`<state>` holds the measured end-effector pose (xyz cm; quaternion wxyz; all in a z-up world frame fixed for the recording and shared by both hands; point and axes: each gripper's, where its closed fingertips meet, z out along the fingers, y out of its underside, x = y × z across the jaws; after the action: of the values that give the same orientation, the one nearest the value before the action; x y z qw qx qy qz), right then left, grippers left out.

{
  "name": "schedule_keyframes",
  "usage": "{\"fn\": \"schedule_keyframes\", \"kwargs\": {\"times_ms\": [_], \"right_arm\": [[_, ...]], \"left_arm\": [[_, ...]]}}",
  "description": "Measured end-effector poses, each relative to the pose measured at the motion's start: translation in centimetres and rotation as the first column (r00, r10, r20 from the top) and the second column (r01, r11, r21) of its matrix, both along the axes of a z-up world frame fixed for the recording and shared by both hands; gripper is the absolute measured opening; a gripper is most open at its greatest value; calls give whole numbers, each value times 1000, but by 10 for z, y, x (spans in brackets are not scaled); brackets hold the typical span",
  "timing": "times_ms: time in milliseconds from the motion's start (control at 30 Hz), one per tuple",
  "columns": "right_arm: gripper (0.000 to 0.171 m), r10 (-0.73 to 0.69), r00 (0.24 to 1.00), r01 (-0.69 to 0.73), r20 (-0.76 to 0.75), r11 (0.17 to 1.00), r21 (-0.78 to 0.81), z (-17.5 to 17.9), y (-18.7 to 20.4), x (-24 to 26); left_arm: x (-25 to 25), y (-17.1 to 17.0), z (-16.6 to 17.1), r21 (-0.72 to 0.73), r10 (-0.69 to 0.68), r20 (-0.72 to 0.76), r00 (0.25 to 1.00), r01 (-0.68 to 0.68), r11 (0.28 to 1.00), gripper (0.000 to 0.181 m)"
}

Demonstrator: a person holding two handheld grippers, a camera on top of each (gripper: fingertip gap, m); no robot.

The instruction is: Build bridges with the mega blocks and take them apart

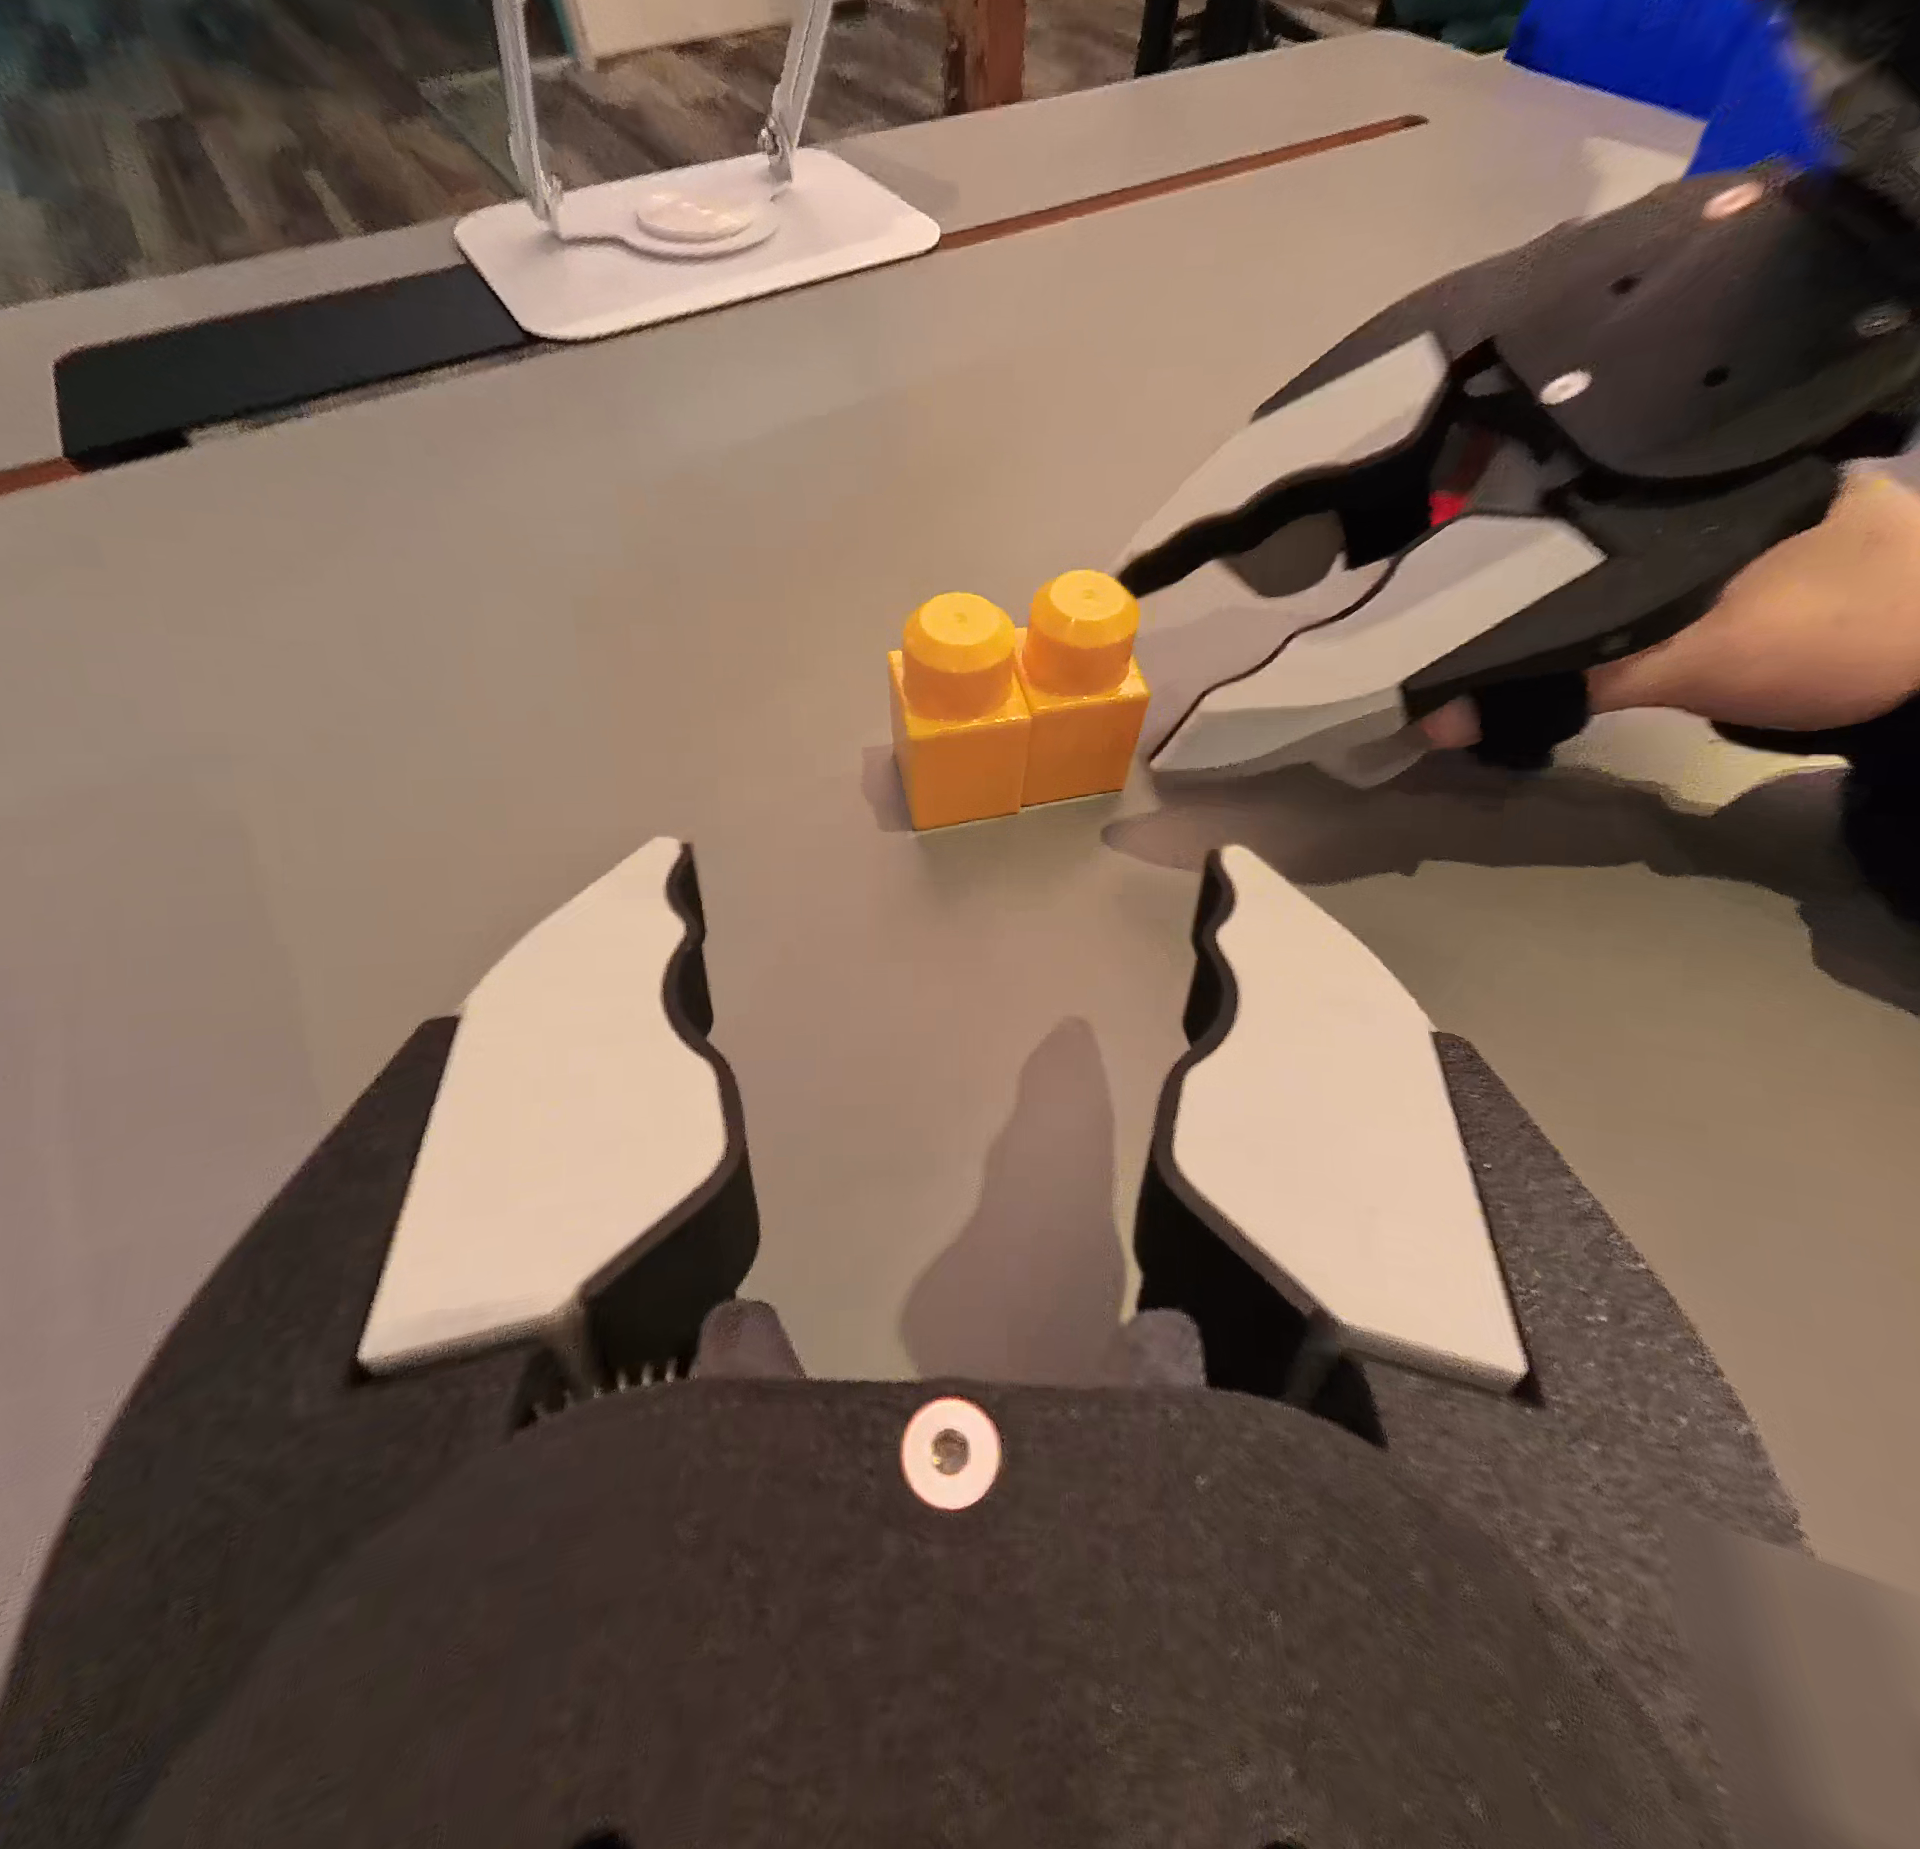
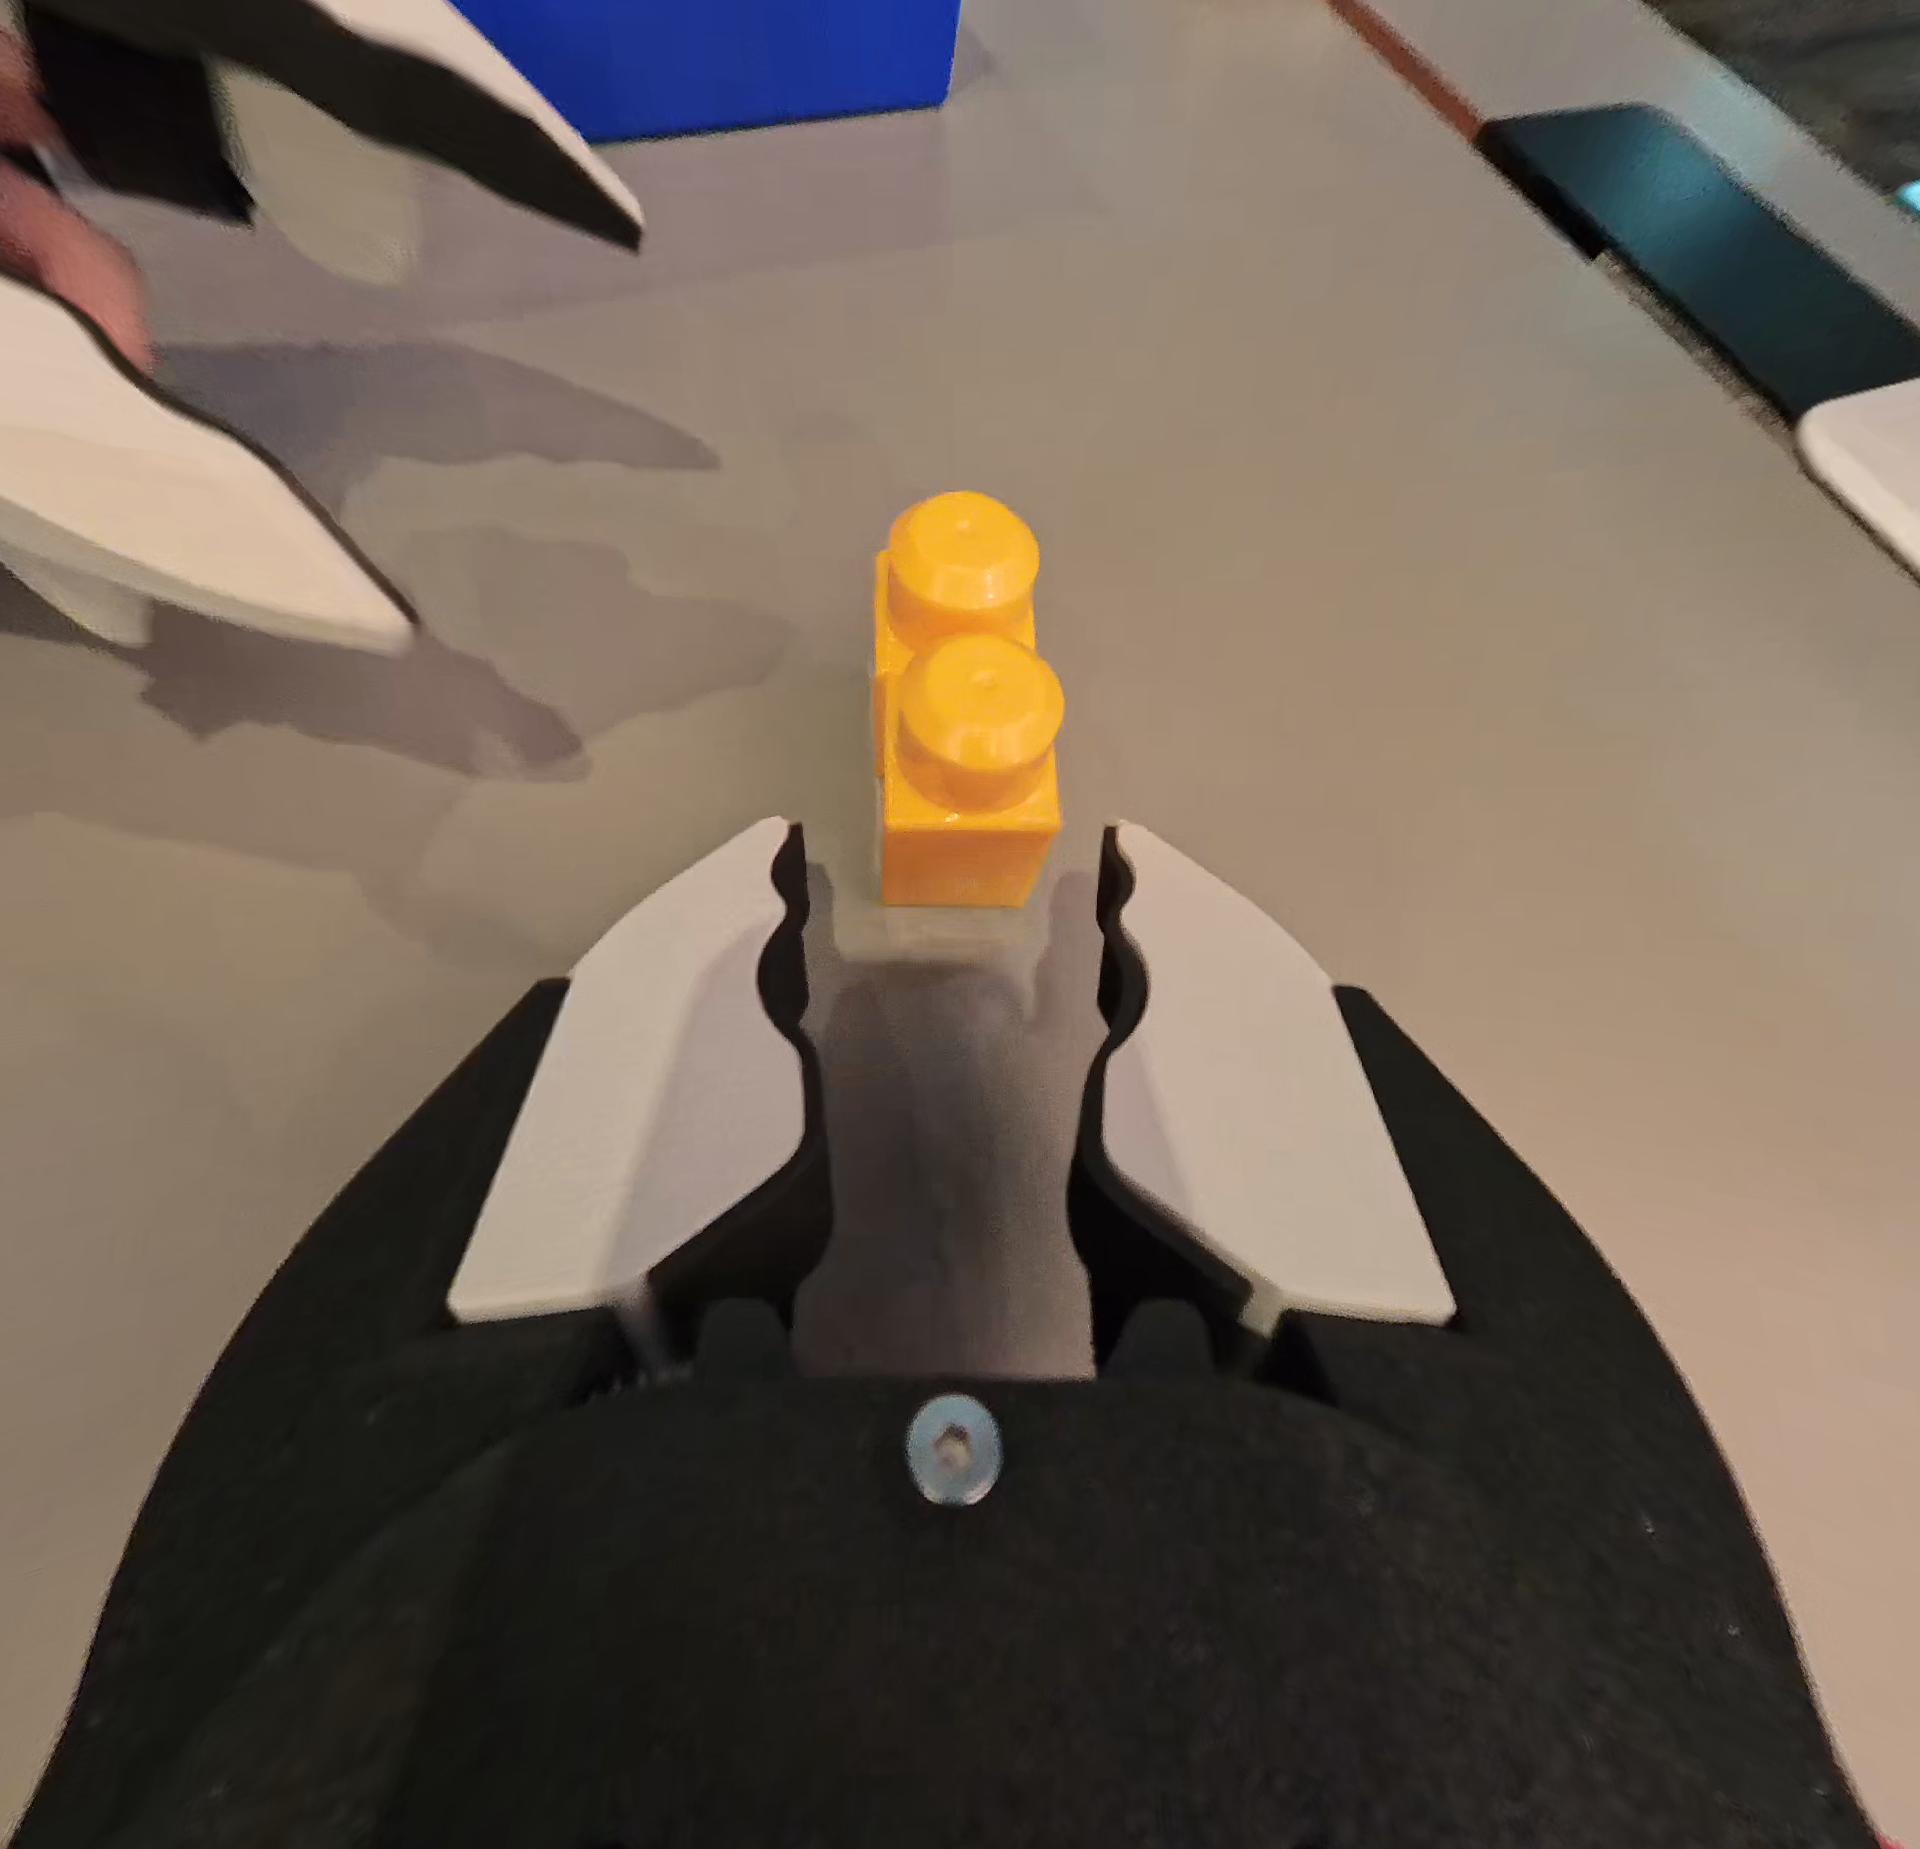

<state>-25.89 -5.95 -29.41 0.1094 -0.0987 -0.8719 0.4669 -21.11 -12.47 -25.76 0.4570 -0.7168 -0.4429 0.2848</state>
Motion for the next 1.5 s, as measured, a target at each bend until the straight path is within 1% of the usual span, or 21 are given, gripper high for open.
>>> {"fn": "schedule_keyframes", "kwargs": {"times_ms": [67,233,333,400,467,600,700,867,1033,1133,1400,1500], "right_arm": [[53,-4,1000,3,-21,999,-39,12,11,5],[48,10,996,-19,-89,995,-101,39,56,20],[46,2,993,-16,-114,993,-120,44,85,22],[46,-9,995,-6,-102,990,-141,46,102,22],[46,-10,996,-6,-93,986,-167,48,115,23],[44,-2,993,-23,-114,977,-212,60,135,28],[43,7,992,-38,-128,970,-239,67,145,31],[43,17,994,-45,-109,966,-255,66,155,32],[43,15,992,-46,-124,966,-255,68,161,32],[43,13,993,-44,-121,965,-259,69,163,32],[43,11,992,-42,-125,967,-252,68,164,32],[42,10,992,-42,-125,966,-256,68,164,32]], "left_arm": [[-1,8,-7,-21,38,7,999,-38,999,98],[-14,36,-26,-156,123,1,992,-122,980,98],[-31,37,-31,-192,220,1,975,-216,957,96],[-40,44,-30,-149,233,13,972,-229,962,95],[-47,50,-31,-137,240,22,970,-235,962,95],[-57,52,-38,-161,274,65,960,-261,952,95],[-61,51,-41,-159,302,89,949,-286,945,96],[-67,45,-50,-205,354,134,926,-324,924,95],[-68,41,-55,-217,379,164,911,-341,915,93],[-69,41,-58,-230,385,183,905,-342,911,92],[-72,43,-63,-200,379,233,896,-337,920,93],[-72,44,-63,-184,377,248,892,-339,923,86]]}}
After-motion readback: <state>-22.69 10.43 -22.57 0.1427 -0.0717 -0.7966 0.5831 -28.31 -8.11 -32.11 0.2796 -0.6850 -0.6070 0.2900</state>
